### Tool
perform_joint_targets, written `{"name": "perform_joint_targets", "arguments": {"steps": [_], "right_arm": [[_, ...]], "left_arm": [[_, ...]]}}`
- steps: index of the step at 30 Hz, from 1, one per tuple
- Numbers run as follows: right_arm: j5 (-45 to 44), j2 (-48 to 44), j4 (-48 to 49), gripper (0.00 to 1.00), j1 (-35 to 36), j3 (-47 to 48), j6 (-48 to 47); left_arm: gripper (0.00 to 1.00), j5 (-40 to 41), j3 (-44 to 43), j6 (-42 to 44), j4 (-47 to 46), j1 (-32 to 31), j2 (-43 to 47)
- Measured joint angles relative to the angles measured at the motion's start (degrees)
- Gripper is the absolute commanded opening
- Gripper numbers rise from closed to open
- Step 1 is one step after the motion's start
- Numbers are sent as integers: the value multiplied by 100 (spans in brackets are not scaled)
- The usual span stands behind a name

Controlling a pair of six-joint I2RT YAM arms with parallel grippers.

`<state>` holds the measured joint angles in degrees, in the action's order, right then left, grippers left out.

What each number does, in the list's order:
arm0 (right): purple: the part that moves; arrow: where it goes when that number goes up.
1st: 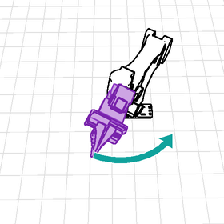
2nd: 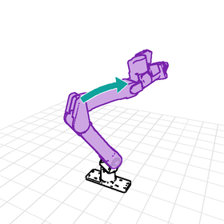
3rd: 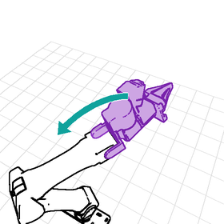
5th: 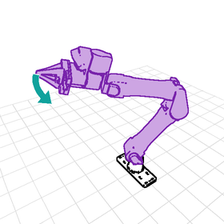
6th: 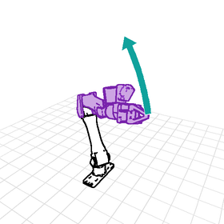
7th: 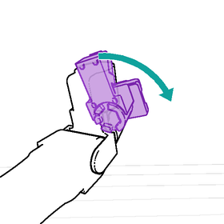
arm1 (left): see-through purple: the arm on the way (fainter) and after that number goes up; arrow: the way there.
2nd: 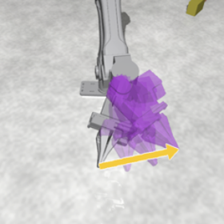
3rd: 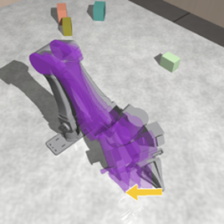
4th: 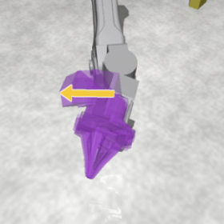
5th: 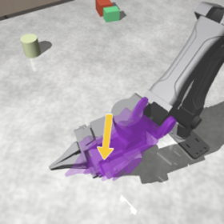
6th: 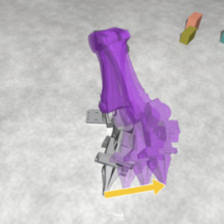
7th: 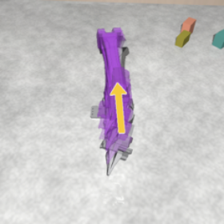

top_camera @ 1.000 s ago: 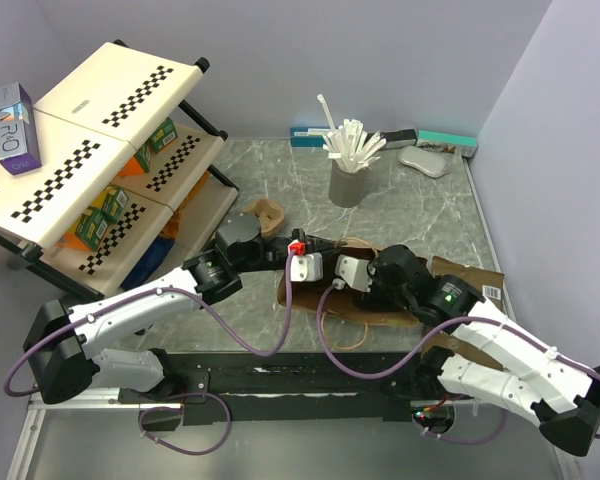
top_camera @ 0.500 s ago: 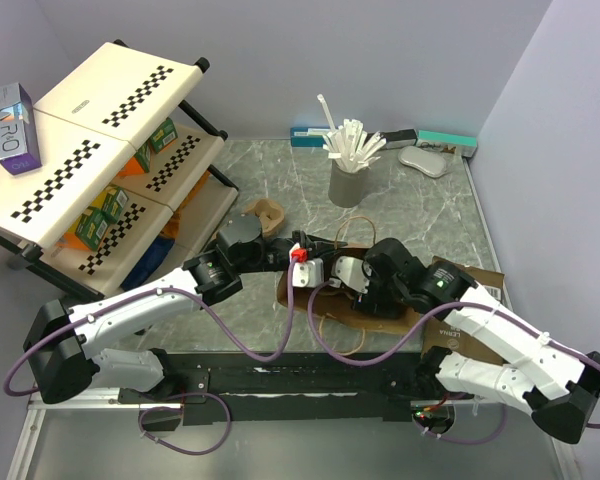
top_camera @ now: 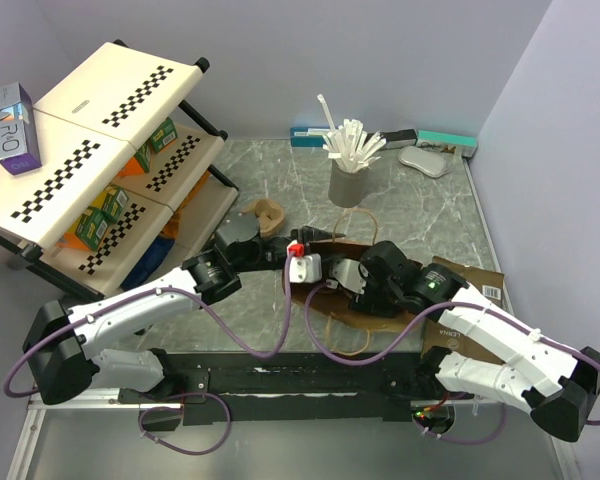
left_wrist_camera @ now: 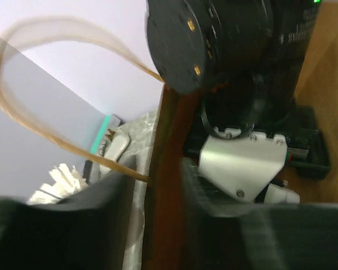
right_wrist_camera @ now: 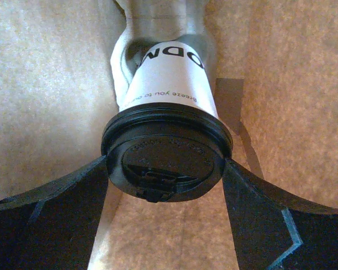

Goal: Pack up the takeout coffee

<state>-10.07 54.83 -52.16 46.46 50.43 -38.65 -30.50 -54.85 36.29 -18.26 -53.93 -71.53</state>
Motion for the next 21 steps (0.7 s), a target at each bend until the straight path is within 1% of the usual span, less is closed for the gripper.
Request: {"name": "perform_joint_targets", "arguments": {"steps": [3,5,8,10,13,15,19,21], "right_arm": [[-15,7,101,0,0,-92,-22],[-11,7,131,0,-11,-101,-31],[9,7,157,0,-24,-101,-26],[15,11,168,0,-33,-101,-24],[46,50,205,0,-83,-94,-24],[59,105,219,0,-129,-94,-37],[114,192,227,0,-214,-55,-81],[142,210,240,0,-251,-48,-101]], "left_arm": [[56,42,-7,-343,-85,28,31],[57,94,-42,-632,-52,90,48],[58,48,-225,-1091,140,422,85],[58,-55,-476,-1296,450,892,177],[58,-243,-815,-1320,1062,1508,459],[57,-400,-984,-1268,1545,1777,761],[57,-905,-1106,-1069,2540,1864,1438],[55,-1158,-1104,-1038,2898,1858,1676]]}}
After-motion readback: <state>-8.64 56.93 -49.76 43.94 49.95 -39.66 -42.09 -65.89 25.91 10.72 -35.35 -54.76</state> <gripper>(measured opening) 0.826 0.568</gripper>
